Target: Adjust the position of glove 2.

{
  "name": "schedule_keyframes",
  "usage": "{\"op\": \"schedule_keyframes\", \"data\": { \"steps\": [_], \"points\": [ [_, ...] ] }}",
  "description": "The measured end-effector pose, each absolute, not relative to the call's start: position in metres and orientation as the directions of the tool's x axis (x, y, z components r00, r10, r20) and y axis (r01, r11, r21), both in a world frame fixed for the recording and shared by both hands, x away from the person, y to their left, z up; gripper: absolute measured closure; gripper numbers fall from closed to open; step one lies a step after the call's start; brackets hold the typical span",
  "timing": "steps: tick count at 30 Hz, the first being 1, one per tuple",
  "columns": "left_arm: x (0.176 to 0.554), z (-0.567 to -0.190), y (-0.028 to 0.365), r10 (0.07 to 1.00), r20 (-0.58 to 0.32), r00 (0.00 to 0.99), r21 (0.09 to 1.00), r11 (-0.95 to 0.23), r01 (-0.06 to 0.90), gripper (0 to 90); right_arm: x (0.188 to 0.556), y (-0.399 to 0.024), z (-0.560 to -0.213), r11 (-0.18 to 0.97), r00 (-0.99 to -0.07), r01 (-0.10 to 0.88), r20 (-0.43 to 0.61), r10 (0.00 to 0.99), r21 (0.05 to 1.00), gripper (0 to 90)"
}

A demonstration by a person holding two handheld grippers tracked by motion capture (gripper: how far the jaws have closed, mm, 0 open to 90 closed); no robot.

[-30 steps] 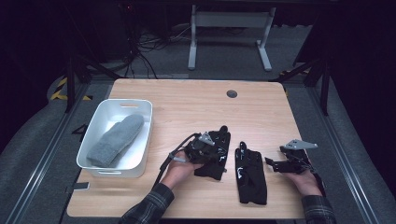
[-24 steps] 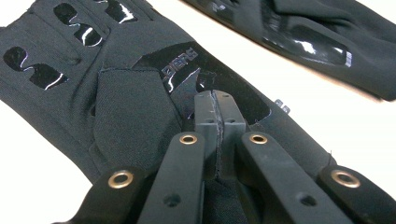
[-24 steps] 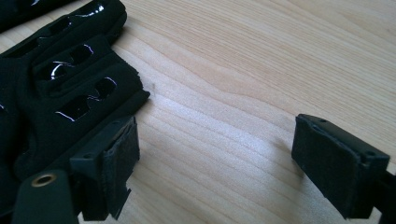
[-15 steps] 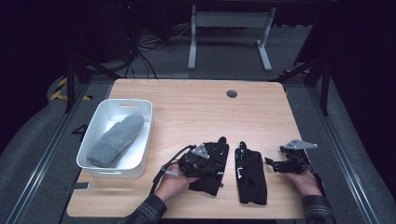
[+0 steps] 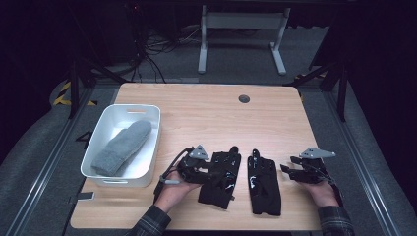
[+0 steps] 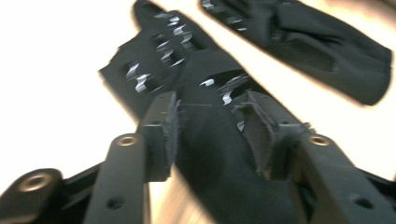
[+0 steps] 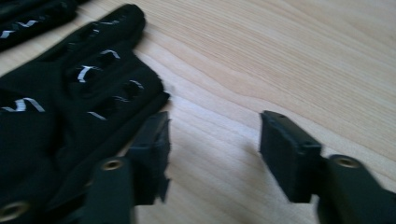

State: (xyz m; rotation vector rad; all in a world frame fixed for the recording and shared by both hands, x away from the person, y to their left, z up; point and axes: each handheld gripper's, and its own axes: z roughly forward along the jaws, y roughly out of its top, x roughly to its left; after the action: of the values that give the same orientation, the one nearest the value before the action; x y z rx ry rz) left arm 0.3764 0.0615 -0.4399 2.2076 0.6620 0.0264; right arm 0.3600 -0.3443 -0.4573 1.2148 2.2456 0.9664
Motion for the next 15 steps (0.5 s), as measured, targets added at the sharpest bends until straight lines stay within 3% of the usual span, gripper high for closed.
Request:
{"op": "schedule_keyframes", "data": {
  "steps": [6, 15],
  "points": [
    [0.381, -0.447, 0.070, 0.507, -0.208, 0.836, 0.677, -0.542, 0.498, 48.6, 0.344, -0.337, -0.448, 0.413, -0.614, 0.538, 0.006, 0.789, 0.735, 87.4],
    [0.380, -0.456, 0.062, 0.520, -0.190, 0.833, 0.649, -0.570, 0.504, 51.4, 0.323, -0.326, -0.453, 0.471, -0.699, 0.540, 0.060, 0.712, 0.698, 89.8]
  ]
}}
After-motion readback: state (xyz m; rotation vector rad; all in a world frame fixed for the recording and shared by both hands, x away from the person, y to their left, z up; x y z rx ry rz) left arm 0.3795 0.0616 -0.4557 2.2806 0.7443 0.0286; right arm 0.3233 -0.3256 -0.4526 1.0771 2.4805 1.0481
